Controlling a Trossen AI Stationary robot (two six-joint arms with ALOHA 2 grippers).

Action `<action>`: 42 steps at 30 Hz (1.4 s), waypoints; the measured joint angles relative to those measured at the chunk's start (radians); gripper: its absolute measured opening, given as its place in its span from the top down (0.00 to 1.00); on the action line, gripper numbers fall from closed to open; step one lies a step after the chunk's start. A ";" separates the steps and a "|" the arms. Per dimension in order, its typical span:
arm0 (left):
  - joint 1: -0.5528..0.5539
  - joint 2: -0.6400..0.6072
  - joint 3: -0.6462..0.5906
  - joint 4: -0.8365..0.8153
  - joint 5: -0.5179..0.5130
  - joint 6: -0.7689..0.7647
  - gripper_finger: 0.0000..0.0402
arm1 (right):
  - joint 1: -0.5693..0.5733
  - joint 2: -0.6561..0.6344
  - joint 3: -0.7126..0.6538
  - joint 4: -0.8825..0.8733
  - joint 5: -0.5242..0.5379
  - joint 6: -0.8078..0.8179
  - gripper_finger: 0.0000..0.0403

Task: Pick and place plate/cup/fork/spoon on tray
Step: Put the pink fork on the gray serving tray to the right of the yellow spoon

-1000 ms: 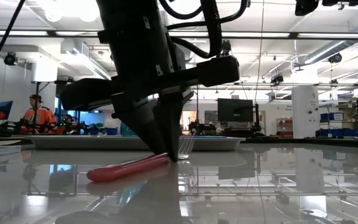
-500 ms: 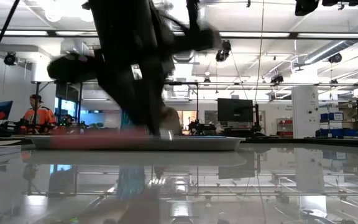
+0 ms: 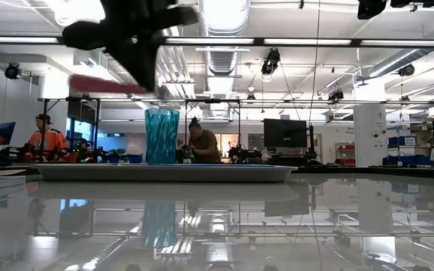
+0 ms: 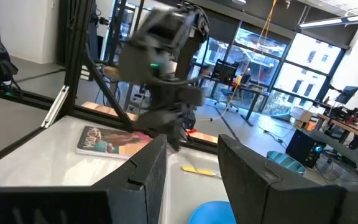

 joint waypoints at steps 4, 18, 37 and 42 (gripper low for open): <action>0.087 -0.140 -0.183 0.058 -0.009 0.014 1.00 | 0.000 0.000 0.000 0.000 0.000 -0.003 0.67; 0.271 -0.394 -0.637 0.563 0.031 0.349 1.00 | 0.000 0.000 0.000 -0.015 0.010 -0.011 0.67; 0.282 -0.242 -0.649 0.462 -0.078 1.360 0.65 | 0.000 0.000 0.000 -0.021 0.010 -0.017 0.67; 0.282 -0.171 -0.642 0.465 -0.084 1.420 0.55 | 0.000 0.001 0.000 -0.023 0.010 -0.018 0.67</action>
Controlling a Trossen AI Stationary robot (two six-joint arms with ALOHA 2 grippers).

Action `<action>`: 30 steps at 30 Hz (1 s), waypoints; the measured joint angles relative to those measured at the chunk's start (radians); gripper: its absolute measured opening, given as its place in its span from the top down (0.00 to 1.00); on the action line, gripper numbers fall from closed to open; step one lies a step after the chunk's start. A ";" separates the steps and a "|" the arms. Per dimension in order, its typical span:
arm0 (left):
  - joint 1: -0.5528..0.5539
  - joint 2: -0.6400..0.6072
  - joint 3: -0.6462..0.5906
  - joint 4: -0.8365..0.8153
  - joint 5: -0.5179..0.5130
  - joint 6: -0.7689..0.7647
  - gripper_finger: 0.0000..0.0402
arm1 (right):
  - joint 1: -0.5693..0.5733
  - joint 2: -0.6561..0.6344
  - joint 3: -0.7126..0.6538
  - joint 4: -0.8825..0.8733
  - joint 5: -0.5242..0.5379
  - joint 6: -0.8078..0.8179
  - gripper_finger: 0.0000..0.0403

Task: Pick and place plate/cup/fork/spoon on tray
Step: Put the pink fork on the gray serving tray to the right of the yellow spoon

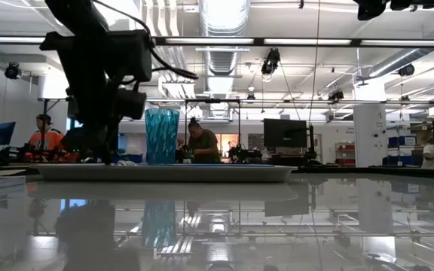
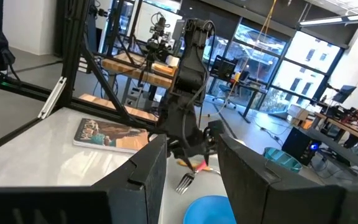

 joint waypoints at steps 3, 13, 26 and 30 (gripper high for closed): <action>0.000 0.010 0.000 -0.006 0.055 -0.001 0.54 | 0.000 0.000 0.000 -0.003 0.000 0.000 0.67; 0.045 -0.013 -0.014 0.001 0.094 0.003 0.54 | 0.000 0.000 0.000 -0.008 0.000 -0.007 0.67; 0.077 -0.004 -0.072 0.110 0.097 0.054 0.66 | 0.000 0.000 0.000 -0.014 0.026 -0.015 0.67; 0.079 -0.004 -0.074 0.110 0.097 0.054 0.78 | 0.000 0.000 0.000 -0.014 0.027 -0.017 0.67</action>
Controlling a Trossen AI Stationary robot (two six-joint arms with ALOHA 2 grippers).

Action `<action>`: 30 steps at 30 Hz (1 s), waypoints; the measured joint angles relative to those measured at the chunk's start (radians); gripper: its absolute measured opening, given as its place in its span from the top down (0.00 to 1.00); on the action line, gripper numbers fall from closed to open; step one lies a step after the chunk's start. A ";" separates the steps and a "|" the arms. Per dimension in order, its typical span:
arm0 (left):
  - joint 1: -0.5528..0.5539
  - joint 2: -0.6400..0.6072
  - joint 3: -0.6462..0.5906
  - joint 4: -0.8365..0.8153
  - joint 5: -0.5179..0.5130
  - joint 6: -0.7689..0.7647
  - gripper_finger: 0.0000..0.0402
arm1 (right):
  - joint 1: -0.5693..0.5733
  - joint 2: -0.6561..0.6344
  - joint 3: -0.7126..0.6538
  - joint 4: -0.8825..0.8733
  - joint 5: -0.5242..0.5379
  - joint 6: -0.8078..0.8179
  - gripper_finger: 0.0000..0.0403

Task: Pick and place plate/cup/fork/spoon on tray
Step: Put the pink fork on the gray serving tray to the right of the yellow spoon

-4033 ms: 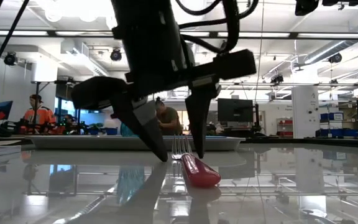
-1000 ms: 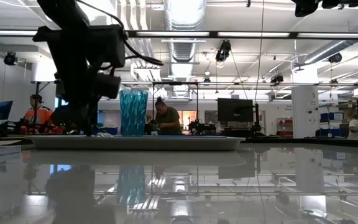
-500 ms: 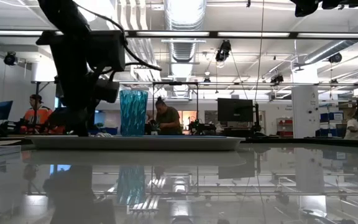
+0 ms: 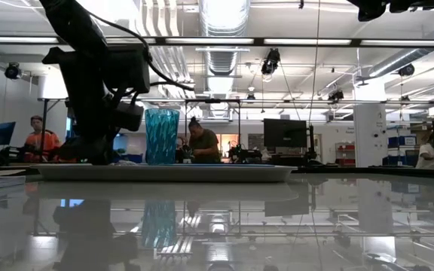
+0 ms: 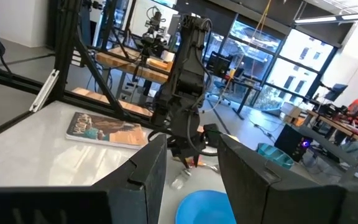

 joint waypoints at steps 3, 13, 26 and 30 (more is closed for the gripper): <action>0.000 0.000 0.000 0.000 0.000 -0.001 0.89 | 0.000 0.000 0.000 0.000 0.000 -0.001 0.67; -0.001 -0.014 0.020 0.005 -0.022 -0.002 0.95 | 0.000 0.000 0.000 0.000 0.000 -0.002 0.67; -0.002 -0.270 0.070 0.003 0.034 -0.350 0.96 | 0.000 0.000 0.000 -0.007 -0.001 0.003 0.67; 0.019 -0.326 0.066 0.007 0.070 -0.787 0.96 | 0.000 0.000 0.000 -0.006 -0.002 0.004 0.67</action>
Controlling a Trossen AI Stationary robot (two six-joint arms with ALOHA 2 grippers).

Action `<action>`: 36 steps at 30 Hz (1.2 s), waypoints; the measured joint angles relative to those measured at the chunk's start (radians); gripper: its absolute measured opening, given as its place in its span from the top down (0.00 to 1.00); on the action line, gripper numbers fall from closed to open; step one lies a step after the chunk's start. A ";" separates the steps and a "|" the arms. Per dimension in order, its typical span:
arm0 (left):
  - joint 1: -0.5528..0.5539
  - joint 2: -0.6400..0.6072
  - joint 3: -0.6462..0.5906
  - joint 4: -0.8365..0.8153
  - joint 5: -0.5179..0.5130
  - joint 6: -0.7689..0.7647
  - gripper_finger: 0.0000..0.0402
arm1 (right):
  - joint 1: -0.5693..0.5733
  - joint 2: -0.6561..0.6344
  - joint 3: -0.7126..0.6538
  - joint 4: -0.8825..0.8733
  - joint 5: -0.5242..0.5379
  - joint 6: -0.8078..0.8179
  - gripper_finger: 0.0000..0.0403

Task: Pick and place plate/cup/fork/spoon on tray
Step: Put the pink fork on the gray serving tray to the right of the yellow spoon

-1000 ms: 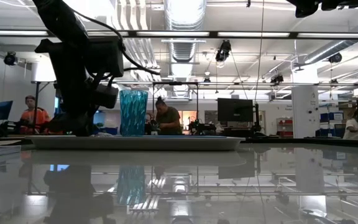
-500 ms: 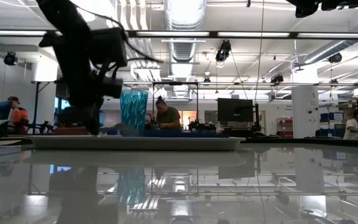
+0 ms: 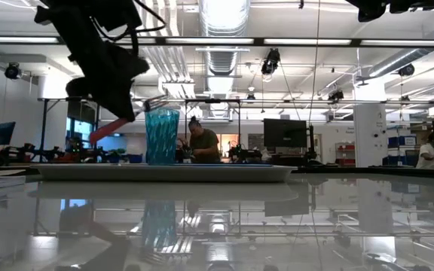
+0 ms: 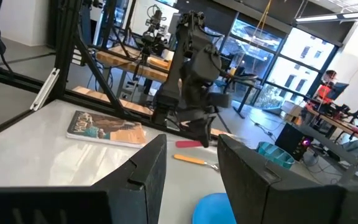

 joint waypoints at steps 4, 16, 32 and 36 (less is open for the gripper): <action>0.000 -0.009 -0.029 0.036 0.005 -0.263 0.96 | 0.000 0.000 0.000 0.003 -0.001 -0.002 0.67; 0.084 0.006 -0.270 0.399 0.142 -0.448 0.93 | 0.000 -0.002 0.000 0.001 -0.001 -0.005 0.67; 0.150 0.003 -0.327 0.428 0.143 -0.392 0.85 | 0.000 -0.002 0.000 0.003 -0.001 -0.013 0.67; 0.147 0.001 -0.304 0.509 0.181 -0.226 0.85 | 0.000 -0.002 0.000 0.002 -0.001 -0.014 0.67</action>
